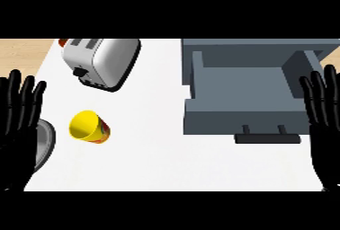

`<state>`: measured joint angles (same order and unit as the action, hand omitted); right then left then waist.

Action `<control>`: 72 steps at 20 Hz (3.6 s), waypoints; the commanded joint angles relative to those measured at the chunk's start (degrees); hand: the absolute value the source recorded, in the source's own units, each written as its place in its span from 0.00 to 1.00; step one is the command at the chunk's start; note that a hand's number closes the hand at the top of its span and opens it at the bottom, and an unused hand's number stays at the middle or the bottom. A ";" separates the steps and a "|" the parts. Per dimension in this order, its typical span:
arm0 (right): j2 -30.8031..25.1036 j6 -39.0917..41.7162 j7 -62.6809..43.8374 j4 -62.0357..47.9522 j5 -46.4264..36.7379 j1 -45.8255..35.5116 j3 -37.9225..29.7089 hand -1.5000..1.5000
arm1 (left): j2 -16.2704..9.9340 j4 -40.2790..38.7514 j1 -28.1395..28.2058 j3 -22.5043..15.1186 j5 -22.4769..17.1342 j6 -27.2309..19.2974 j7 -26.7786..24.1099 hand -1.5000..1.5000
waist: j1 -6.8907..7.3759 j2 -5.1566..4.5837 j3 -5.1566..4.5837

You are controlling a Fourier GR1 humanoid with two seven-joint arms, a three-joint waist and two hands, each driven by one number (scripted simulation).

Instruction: Pick up the cup, place it into the drawer and close the drawer

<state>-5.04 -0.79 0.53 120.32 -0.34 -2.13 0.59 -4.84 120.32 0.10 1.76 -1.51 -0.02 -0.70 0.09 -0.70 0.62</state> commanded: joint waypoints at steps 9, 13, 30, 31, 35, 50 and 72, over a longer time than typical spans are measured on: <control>-0.18 4.91 -4.73 -2.76 7.36 -0.28 0.22 0.00 | 4.70 -8.63 -3.96 0.04 1.20 -12.96 0.20 0.00 | -0.14 0.64 -0.63; -0.27 5.68 -6.84 -0.67 6.88 1.27 1.31 0.00 | 4.64 -15.12 -10.98 4.48 0.33 -11.89 0.14 0.00 | -0.33 0.68 -0.62; 2.37 4.27 -7.71 0.39 4.42 0.86 2.24 0.00 | 3.25 -13.48 -9.46 2.29 0.06 -15.98 3.19 0.00 | -0.15 0.75 -0.61; 1.53 4.08 -8.76 -0.81 6.92 -3.32 -0.97 0.00 | 2.39 -17.25 -8.44 4.02 -1.87 -13.44 -0.55 0.00 | -0.10 0.72 -0.62; 0.54 5.26 -10.02 1.20 7.46 -2.39 -1.17 0.00 | 3.98 -16.96 -3.88 3.72 -1.52 -14.54 -2.43 0.00 | -0.05 0.74 -0.62; 0.30 6.41 -5.81 -4.69 7.32 -3.70 -3.39 0.00 | 4.44 -22.82 2.92 3.91 -1.34 -15.50 -8.07 0.00 | -0.01 0.73 -0.62; 0.63 8.86 -7.21 0.67 8.63 1.09 -2.42 0.00 | 3.65 -51.57 -3.08 10.05 -6.77 -10.54 -26.93 0.00 | -0.20 0.72 -0.62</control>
<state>-4.17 6.47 -7.77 119.46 7.28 -3.97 -1.53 -3.42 70.18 -3.56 13.29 -9.08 -8.93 -25.26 -0.08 0.00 -0.01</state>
